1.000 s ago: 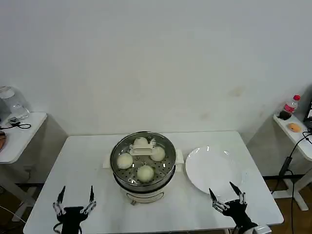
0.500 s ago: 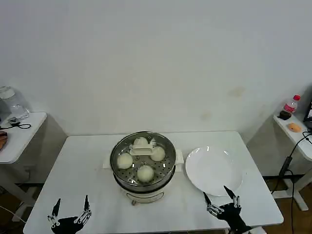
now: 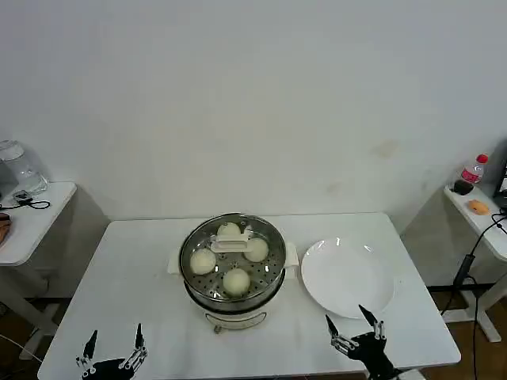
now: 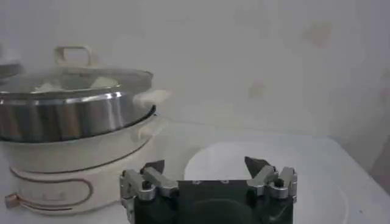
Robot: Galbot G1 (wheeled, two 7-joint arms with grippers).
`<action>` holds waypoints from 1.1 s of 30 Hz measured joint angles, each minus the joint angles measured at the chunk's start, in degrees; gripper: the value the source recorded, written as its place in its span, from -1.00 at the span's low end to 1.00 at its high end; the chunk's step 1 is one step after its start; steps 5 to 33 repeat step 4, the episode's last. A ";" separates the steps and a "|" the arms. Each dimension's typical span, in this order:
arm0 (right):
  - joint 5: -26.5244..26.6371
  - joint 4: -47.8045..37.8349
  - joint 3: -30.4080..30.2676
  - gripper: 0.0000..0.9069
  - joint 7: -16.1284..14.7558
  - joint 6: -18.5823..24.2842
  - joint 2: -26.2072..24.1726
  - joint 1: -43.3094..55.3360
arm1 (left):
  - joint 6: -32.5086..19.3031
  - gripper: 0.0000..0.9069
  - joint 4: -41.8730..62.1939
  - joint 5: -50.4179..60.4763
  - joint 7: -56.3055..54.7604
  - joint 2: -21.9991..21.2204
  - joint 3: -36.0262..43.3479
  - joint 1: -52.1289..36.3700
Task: Take steamed baozi put them in steamer then cover it.
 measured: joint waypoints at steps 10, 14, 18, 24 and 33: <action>-0.43 -0.07 -0.33 1.00 0.33 -0.12 -0.05 -0.04 | 0.01 1.00 0.06 0.09 0.19 -0.03 0.17 0.08; -0.43 -0.07 -0.33 1.00 0.33 -0.12 -0.05 -0.04 | 0.01 1.00 0.06 0.09 0.19 -0.03 0.17 0.08; -0.43 -0.07 -0.33 1.00 0.33 -0.12 -0.05 -0.04 | 0.01 1.00 0.06 0.09 0.19 -0.03 0.17 0.08; -0.43 -0.07 -0.33 1.00 0.33 -0.12 -0.05 -0.04 | 0.01 1.00 0.06 0.09 0.19 -0.03 0.17 0.08; -0.43 -0.07 -0.33 1.00 0.33 -0.12 -0.05 -0.04 | 0.01 1.00 0.06 0.09 0.19 -0.03 0.17 0.08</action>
